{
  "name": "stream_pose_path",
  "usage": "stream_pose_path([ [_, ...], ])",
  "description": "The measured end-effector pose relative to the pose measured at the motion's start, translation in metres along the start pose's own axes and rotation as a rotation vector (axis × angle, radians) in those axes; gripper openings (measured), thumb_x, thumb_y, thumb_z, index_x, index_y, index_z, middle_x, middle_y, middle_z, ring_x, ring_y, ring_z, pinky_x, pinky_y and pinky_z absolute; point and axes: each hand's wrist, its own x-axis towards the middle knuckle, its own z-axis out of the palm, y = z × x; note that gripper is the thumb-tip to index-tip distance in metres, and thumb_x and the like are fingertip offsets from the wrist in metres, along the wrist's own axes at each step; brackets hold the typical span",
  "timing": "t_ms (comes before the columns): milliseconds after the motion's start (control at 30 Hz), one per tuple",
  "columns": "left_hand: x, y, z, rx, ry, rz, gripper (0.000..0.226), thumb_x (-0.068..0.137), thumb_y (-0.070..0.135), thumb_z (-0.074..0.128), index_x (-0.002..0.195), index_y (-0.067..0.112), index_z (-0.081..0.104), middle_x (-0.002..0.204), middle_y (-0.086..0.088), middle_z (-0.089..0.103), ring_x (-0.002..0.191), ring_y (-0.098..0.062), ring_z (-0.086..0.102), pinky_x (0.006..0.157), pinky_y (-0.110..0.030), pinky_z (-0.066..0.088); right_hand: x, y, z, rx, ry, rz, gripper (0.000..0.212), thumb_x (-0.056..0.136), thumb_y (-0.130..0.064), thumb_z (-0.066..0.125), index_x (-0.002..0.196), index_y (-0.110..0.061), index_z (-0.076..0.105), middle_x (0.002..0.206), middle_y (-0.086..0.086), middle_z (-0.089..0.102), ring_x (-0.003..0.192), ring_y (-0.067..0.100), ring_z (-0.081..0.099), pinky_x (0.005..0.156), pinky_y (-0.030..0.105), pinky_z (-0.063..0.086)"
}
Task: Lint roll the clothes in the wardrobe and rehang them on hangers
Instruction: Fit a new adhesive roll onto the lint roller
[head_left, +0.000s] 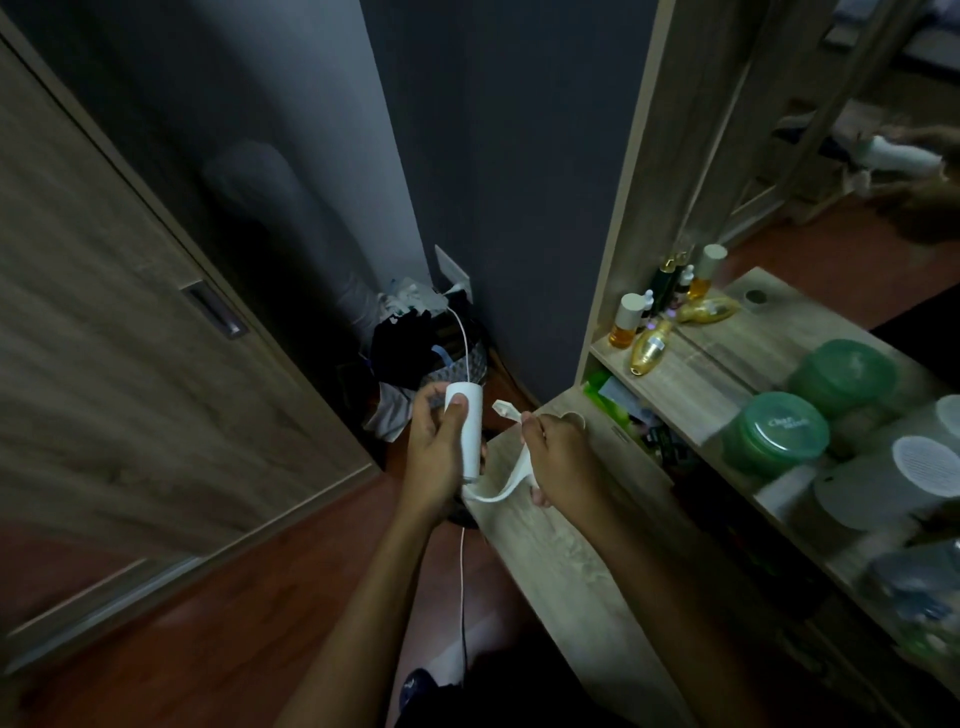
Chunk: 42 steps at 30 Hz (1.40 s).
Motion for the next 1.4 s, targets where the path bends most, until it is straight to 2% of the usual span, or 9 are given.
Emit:
stream_pose_path([
  [367, 0.01, -0.05, 0.022, -0.013, -0.037, -0.237, 0.03, 0.09, 0.036, 0.058, 0.114, 0.019, 0.048, 0.111, -0.034, 0.055, 0.059, -0.029, 0.056, 0.048, -0.031, 0.046, -0.006, 0.11, 0.014, 0.026, -0.043, 0.298, 0.041, 0.103, -0.033, 0.035, 0.096, 0.0, 0.059, 0.066, 0.011, 0.059, 0.055, 0.03, 0.062, 0.048, 0.03, 0.05],
  [433, 0.008, -0.06, 0.03, 0.002, -0.069, -0.266, 0.031, 0.092, 0.034, 0.058, 0.115, 0.017, 0.047, 0.112, -0.036, 0.055, 0.056, -0.029, 0.057, 0.046, -0.03, 0.045, -0.012, 0.127, 0.014, 0.042, -0.046, 0.384, 0.03, 0.1, -0.028, 0.05, 0.088, -0.002, 0.06, 0.065, 0.008, 0.058, 0.061, 0.032, 0.065, 0.052, 0.034, 0.055],
  [533, 0.003, -0.073, 0.04, 0.01, -0.116, -0.33, 0.02, 0.099, 0.028, 0.054, 0.115, 0.02, 0.047, 0.102, -0.03, 0.058, 0.053, -0.026, 0.057, 0.046, -0.029, 0.046, 0.0, 0.18, 0.019, -0.064, -0.045, 0.371, 0.037, 0.05, -0.01, 0.094, 0.076, -0.001, 0.071, 0.058, 0.012, 0.062, 0.045, 0.023, 0.06, 0.043, 0.024, 0.048],
  [567, 0.001, -0.077, 0.042, 0.016, -0.127, -0.353, 0.018, 0.099, 0.028, 0.054, 0.115, 0.021, 0.047, 0.1, -0.027, 0.059, 0.054, -0.026, 0.057, 0.047, -0.029, 0.046, -0.001, 0.187, 0.02, -0.113, -0.018, 0.374, 0.037, 0.051, -0.01, 0.093, 0.079, 0.0, 0.071, 0.061, 0.014, 0.065, 0.048, 0.023, 0.062, 0.045, 0.025, 0.049],
  [633, -0.001, -0.084, 0.047, 0.026, -0.151, -0.389, 0.021, 0.099, 0.028, 0.054, 0.117, 0.023, 0.046, 0.099, -0.024, 0.06, 0.055, -0.026, 0.058, 0.047, -0.029, 0.047, -0.007, 0.183, 0.014, -0.057, -0.032, 0.473, 0.022, 0.089, -0.018, 0.066, 0.099, 0.002, 0.066, 0.089, 0.02, 0.069, 0.078, 0.03, 0.067, 0.07, 0.035, 0.053],
  [733, -0.003, -0.09, 0.054, 0.046, -0.178, -0.433, 0.027, 0.098, 0.029, 0.054, 0.123, 0.022, 0.045, 0.099, -0.025, 0.062, 0.057, -0.026, 0.059, 0.047, -0.029, 0.047, -0.007, 0.19, 0.014, -0.088, 0.032, 0.429, 0.041, 0.104, -0.026, 0.034, 0.112, 0.005, 0.06, 0.11, 0.026, 0.063, 0.104, 0.036, 0.06, 0.088, 0.039, 0.044],
  [1067, -0.002, -0.101, 0.063, 0.101, -0.206, -0.522, 0.025, 0.096, 0.032, 0.057, 0.12, 0.029, 0.051, 0.113, -0.027, 0.064, 0.072, -0.03, 0.063, 0.049, -0.029, 0.05, 0.006, 0.223, 0.022, -0.433, 0.102, 0.332, 0.055, 0.098, -0.045, 0.026, 0.084, -0.01, 0.067, 0.078, 0.007, 0.066, 0.073, 0.02, 0.064, 0.066, 0.028, 0.047],
  [1200, 0.003, -0.111, 0.064, 0.138, -0.232, -0.553, 0.02, 0.095, 0.033, 0.059, 0.115, 0.033, 0.055, 0.115, -0.028, 0.062, 0.076, -0.031, 0.062, 0.053, -0.032, 0.051, 0.017, 0.198, 0.012, 0.001, 0.178, 0.28, 0.025, 0.099, -0.03, 0.049, 0.104, -0.014, 0.067, 0.094, -0.004, 0.066, 0.089, 0.01, 0.062, 0.076, 0.02, 0.044],
  [1400, 0.004, -0.119, 0.071, 0.186, -0.284, -0.596, 0.026, 0.095, 0.036, 0.059, 0.12, 0.031, 0.06, 0.113, -0.02, 0.062, 0.074, -0.027, 0.061, 0.053, -0.03, 0.05, 0.029, 0.147, -0.006, 0.644, -0.045, 0.32, 0.02, 0.094, -0.029, 0.063, 0.107, -0.018, 0.074, 0.097, 0.003, 0.076, 0.086, 0.012, 0.072, 0.073, 0.027, 0.058],
])
